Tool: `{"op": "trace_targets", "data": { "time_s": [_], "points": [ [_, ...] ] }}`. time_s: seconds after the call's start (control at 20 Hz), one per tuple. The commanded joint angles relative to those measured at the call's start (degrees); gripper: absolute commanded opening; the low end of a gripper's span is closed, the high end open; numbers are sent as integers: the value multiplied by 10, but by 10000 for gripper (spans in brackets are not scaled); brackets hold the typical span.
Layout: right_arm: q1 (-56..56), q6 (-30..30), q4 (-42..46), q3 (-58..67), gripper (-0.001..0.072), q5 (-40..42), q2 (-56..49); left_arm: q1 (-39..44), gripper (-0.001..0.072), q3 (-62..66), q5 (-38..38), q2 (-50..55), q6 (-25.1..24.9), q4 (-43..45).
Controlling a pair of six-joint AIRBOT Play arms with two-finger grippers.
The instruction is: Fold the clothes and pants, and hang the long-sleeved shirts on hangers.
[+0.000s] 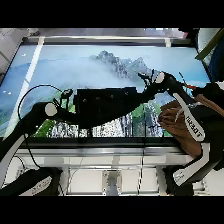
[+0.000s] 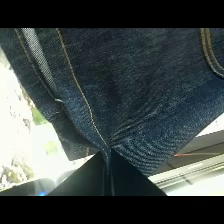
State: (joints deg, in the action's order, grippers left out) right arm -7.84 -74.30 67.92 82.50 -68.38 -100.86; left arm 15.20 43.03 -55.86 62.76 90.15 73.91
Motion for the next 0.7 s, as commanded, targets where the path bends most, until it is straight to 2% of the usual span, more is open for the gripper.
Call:
{"op": "trace_targets", "data": {
  "time_s": [0.0,0.05,0.1,0.15,0.25,0.35,0.4,0.45,0.5,0.65],
  "points": [
    [0,-2,0,-4,37,22,-1,1,219,-8,-4,-2,12,-4],
    [0,-2,-5,0,125,1,3,1,561,-6,-6,-4,12,-22],
    [0,-2,-4,8,267,-23,10,1,718,-4,-10,-9,12,-32],
    [0,-4,-1,17,363,-49,20,1,715,0,-16,-16,12,-33],
    [7,-4,6,38,385,-95,51,0,715,13,-29,-42,12,-33],
    [23,0,13,58,394,-107,91,0,715,25,-29,-79,12,-32],
    [34,-7,14,65,486,-88,106,0,715,28,-26,-97,12,-32],
    [50,-43,7,74,533,-59,115,0,714,30,-20,-116,12,-33],
    [71,-65,-18,82,551,-43,115,0,715,30,-15,-132,12,-33],
    [152,-70,-167,82,552,-24,92,0,715,30,-6,-159,20,-33]
  ]
}}
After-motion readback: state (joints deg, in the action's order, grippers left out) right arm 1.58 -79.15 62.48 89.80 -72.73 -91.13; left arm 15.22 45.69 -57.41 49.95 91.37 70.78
